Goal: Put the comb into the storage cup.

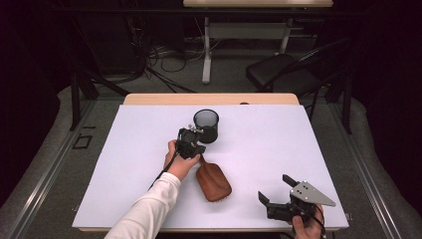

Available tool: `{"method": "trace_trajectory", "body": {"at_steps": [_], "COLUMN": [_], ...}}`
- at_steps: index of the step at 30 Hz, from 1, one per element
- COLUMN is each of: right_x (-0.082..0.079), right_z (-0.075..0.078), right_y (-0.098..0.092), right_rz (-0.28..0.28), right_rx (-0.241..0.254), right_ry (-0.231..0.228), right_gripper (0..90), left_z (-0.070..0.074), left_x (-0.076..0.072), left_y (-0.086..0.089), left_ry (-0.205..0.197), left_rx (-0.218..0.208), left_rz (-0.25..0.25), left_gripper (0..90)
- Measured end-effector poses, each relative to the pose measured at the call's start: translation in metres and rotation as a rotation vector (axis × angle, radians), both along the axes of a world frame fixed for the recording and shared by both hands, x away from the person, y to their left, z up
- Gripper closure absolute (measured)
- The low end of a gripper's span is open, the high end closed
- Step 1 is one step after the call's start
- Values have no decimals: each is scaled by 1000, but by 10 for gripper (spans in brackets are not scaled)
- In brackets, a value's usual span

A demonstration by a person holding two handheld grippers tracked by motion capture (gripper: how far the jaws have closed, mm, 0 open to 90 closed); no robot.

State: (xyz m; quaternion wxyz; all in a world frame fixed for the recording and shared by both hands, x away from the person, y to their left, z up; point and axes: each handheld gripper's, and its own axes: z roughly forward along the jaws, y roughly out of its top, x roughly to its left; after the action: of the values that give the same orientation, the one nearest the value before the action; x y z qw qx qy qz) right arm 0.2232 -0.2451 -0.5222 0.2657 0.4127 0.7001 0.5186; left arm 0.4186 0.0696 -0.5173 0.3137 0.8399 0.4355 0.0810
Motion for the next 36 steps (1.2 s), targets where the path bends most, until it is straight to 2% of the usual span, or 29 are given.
{"method": "trace_trajectory", "body": {"at_steps": [9, 19, 36], "right_x": [0, 0, 0], "right_z": [0, 0, 0], "right_y": [0, -1, 0], "right_rz": [5, 3, 6], "right_rx": [-1, 5, 5], "right_ry": [-1, 0, 4], "right_gripper": [14, 14, 15], "left_z": [-6, -12, -12], "left_x": [8, 10, 8], "left_y": [-2, -4, 9], "left_ry": [21, 34, 47], "left_rx": [3, 25, 46], "left_rz": [7, 8, 4], "left_gripper": [900, 900, 900]}}
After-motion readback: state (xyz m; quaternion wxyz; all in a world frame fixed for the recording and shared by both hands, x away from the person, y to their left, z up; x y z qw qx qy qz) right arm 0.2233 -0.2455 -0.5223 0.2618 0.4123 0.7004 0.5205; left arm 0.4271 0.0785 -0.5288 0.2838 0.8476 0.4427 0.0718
